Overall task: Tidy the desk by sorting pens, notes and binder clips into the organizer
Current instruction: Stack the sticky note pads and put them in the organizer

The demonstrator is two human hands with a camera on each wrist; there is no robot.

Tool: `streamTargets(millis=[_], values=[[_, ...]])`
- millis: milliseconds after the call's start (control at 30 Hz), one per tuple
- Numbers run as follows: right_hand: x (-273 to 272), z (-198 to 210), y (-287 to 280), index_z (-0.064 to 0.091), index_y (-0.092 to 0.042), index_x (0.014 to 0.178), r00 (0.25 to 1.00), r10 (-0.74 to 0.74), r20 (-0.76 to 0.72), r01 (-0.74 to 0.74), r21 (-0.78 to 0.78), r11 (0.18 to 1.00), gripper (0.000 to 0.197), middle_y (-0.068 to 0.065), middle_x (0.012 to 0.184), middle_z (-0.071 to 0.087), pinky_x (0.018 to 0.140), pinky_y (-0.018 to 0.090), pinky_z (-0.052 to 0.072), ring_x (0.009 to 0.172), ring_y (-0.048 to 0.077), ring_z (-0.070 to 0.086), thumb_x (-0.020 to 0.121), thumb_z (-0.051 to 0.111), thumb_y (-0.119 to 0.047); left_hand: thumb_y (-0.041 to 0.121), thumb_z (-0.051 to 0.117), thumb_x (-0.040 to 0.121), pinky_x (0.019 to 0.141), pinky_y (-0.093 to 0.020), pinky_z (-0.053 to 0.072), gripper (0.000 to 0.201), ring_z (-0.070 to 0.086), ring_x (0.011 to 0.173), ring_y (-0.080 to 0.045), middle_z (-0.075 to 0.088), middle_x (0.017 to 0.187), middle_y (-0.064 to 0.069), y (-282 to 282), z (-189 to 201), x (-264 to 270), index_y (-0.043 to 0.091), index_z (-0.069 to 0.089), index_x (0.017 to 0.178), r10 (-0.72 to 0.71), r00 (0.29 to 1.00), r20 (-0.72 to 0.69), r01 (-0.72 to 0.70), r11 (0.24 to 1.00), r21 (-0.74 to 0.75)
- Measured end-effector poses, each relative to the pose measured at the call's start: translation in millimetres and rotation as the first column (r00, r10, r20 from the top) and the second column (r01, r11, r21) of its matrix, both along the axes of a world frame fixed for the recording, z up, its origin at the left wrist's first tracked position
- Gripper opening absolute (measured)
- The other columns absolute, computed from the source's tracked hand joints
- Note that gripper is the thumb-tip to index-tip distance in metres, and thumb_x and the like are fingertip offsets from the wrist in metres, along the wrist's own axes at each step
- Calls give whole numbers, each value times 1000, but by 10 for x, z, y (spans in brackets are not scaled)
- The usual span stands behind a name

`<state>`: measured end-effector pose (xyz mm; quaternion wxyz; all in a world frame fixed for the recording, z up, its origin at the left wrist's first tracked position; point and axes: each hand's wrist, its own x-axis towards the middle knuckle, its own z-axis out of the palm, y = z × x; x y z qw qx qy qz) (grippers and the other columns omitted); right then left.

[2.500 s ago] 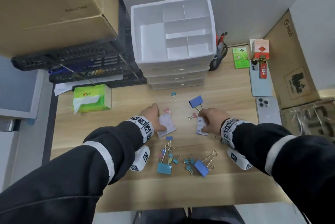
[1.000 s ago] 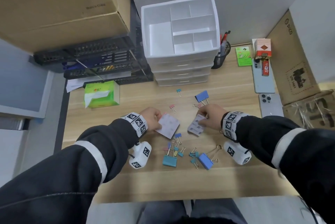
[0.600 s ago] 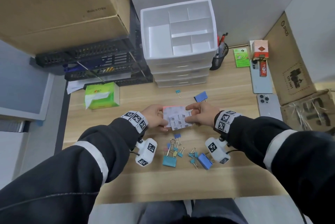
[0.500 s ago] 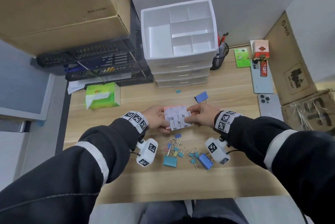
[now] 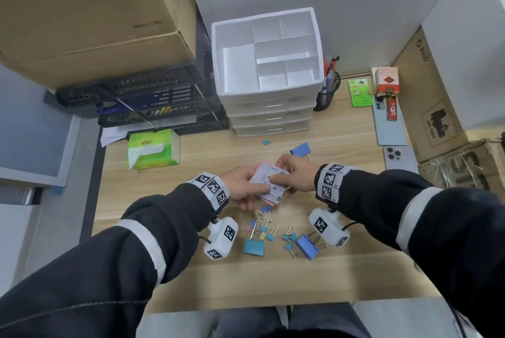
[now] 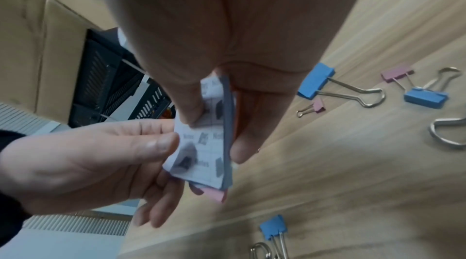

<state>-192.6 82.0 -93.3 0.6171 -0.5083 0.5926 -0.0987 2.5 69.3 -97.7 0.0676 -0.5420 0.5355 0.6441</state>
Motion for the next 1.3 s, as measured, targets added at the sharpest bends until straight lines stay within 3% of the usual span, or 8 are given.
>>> streamTargets(millis=[200,367,533,667,800,933,1033,1300], values=[[89,93,-37,45,-15,99,1000,-26,-3,26,-61,998,20,10,89,67,71,46,62,83,30,72,93,64,-19,17,66,96,62,-29,57,7,68,62,-18,77,101,-13,-40,29,43,16,66,102,50,999,-19,-51,996,-72],[136,361,-228,56,-20,114,997,-49,60,53,-69,996,16,7,93,67,74,41,61,77,17,65,101,46,-18,14,64,96,71,-37,57,16,66,67,-17,75,102,-16,-195,262,108,6,66,110,48,999,1,-48,985,-168],[227,771,-453,57,-16,125,985,151,-81,-164,-203,965,32,3,88,64,62,31,56,73,15,60,103,34,-14,10,58,100,59,-23,58,13,67,60,-7,74,94,-7,-406,646,143,13,61,112,35,998,-44,-43,983,-181],[271,1121,-728,63,-11,120,947,211,-241,-281,-305,910,30,10,102,70,79,39,55,89,23,63,98,43,-12,7,58,100,61,-23,59,23,71,65,-11,74,109,-20,-568,920,204,8,59,123,92,991,-101,-111,971,-210],[336,1463,-1101,64,-16,111,927,141,-348,-297,-449,843,22,-1,97,62,72,24,43,88,16,58,92,55,-13,9,61,97,72,-33,61,19,69,65,-13,75,101,-13,-760,1212,247,13,63,116,195,969,-149,-236,910,-342],[423,1716,-1539,65,-21,111,913,62,-403,-292,-541,789,24,-3,98,63,77,28,48,90,17,61,90,55,-14,20,67,94,70,-37,60,20,67,64,-21,74,88,-17,-984,1359,316,8,61,108,356,927,-120,-371,817,-441],[458,1782,-1857,66,-26,108,880,-17,-474,-283,-554,783,27,-1,97,69,80,34,56,88,21,66,88,52,-14,23,70,89,75,-40,62,23,72,72,-26,68,79,-7,-1100,1300,389,14,56,104,404,914,-23,-342,742,-576],[608,1492,-2357,66,-33,116,749,-32,-662,-408,-498,765,35,1,107,70,84,35,56,94,26,67,84,56,-21,28,62,93,84,-41,59,45,69,86,-21,66,106,1,-1138,1098,329,16,50,136,293,954,60,-189,747,-638]])
